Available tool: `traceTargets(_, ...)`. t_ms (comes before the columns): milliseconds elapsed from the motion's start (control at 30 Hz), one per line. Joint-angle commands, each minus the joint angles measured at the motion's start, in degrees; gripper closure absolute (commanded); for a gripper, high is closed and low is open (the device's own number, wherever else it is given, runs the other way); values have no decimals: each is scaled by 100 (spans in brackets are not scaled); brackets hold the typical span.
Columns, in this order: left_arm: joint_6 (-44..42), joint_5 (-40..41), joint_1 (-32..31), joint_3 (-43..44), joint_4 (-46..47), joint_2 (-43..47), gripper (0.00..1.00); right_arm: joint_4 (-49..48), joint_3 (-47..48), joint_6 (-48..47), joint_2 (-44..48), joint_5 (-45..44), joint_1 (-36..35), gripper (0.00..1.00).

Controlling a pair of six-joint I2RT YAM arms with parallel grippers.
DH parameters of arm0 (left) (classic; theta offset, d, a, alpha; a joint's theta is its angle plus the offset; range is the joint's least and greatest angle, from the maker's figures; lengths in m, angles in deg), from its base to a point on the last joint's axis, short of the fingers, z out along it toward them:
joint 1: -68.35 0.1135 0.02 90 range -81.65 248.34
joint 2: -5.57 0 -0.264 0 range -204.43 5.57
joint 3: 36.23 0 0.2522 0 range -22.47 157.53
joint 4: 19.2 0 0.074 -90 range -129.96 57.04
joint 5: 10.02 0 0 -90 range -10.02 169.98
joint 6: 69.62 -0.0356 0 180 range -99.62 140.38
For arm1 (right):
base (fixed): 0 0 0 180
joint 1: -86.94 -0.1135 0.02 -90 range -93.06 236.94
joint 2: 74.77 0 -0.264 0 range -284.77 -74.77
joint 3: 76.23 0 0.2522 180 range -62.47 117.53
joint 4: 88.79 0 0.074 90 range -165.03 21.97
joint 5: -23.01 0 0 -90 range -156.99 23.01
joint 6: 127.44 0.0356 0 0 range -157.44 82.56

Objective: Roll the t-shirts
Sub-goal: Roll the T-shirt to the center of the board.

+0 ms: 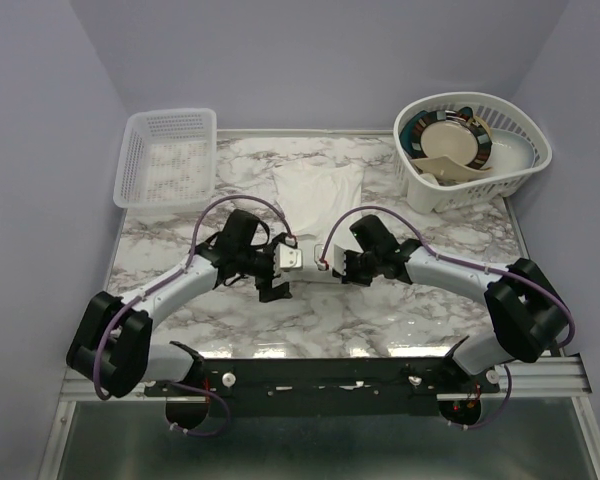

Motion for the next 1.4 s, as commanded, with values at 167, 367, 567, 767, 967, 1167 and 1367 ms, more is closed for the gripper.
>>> traceTargets(167, 228, 1837, -964, -1184, 2626, 495, 2, 342, 186, 69, -58, -4, -22, 99)
traceTargets(367, -97, 2259, -1009, -1334, 2951, 372, 8, 386, 178, 78, 30, 40, -22, 99)
traceTargets(567, -588, 2233, -1061, -1325, 2856, 205, 25, 351, 177, 87, 30, 58, -22, 99)
traceTargets(767, -949, 1873, -1157, -1255, 2417, 231, 30, 289, 230, 192, 21, 66, -22, 99)
traceTargets(967, -1336, 1838, -1237, -1202, 2188, 126, 44, 263, 265, 289, -5, 93, -22, 99)
traceTargets(1167, -1494, 1917, -1281, -1009, 2108, -120, 54, 271, 230, 280, 65, 128, -22, 99)
traceTargets(1367, -1433, 1996, -1281, -868, 2099, -279, 68, 306, 178, 184, 92, 137, -22, 99)
